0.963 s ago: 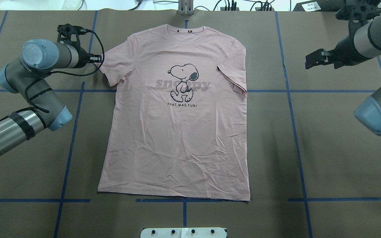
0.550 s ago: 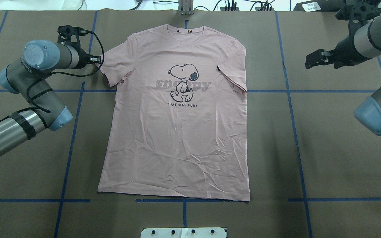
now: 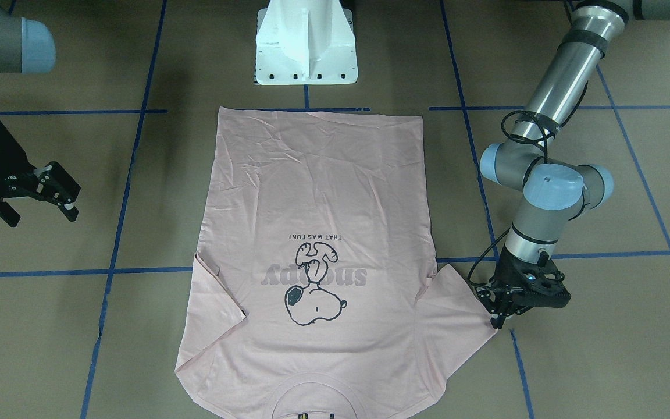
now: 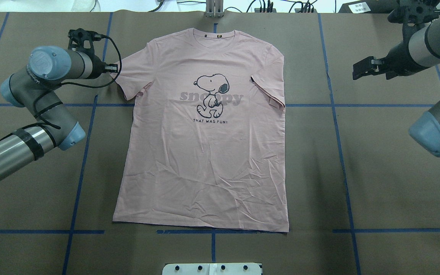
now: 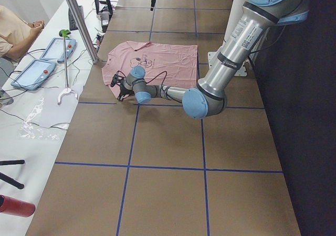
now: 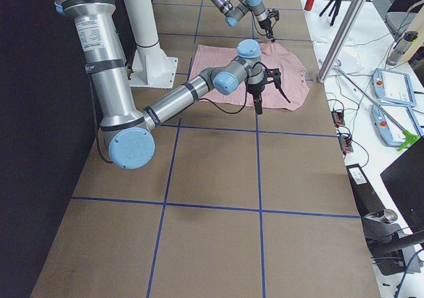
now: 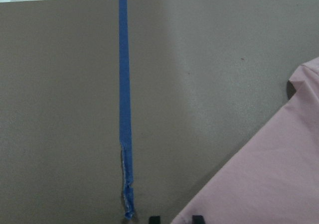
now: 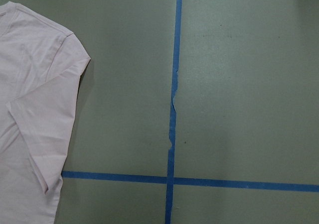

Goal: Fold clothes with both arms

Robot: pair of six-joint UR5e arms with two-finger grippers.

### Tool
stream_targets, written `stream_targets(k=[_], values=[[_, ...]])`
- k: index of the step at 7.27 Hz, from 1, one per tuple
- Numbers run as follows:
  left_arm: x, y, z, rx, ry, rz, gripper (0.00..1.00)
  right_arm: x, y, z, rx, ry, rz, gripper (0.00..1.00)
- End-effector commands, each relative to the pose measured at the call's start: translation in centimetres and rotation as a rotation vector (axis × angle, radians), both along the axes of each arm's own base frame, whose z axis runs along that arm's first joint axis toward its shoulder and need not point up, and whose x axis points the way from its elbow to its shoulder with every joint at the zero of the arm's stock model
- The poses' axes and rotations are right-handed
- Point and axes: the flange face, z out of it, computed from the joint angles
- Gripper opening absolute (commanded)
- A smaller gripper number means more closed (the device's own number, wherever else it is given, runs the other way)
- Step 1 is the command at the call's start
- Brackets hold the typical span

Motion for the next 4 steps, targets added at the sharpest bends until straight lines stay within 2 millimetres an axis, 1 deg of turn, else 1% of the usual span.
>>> stream_targets(k=[1, 2, 4], values=[[-0.2, 0.0, -2.2, 0.032, 0.024, 0.008, 0.00, 0.0, 0.0, -0.1, 0.002, -0.001, 0.000, 1.00], [-0.5, 0.4, -4.9, 0.041, 0.036, 0.012, 0.00, 0.0, 0.0, 0.0, -0.001, -0.001, 0.002, 1.00], [-0.6, 1.1, -10.8, -0.033, 0.005, 0.030, 0.00, 0.0, 0.0, -0.2, -0.003, -0.005, 0.006, 1.00]])
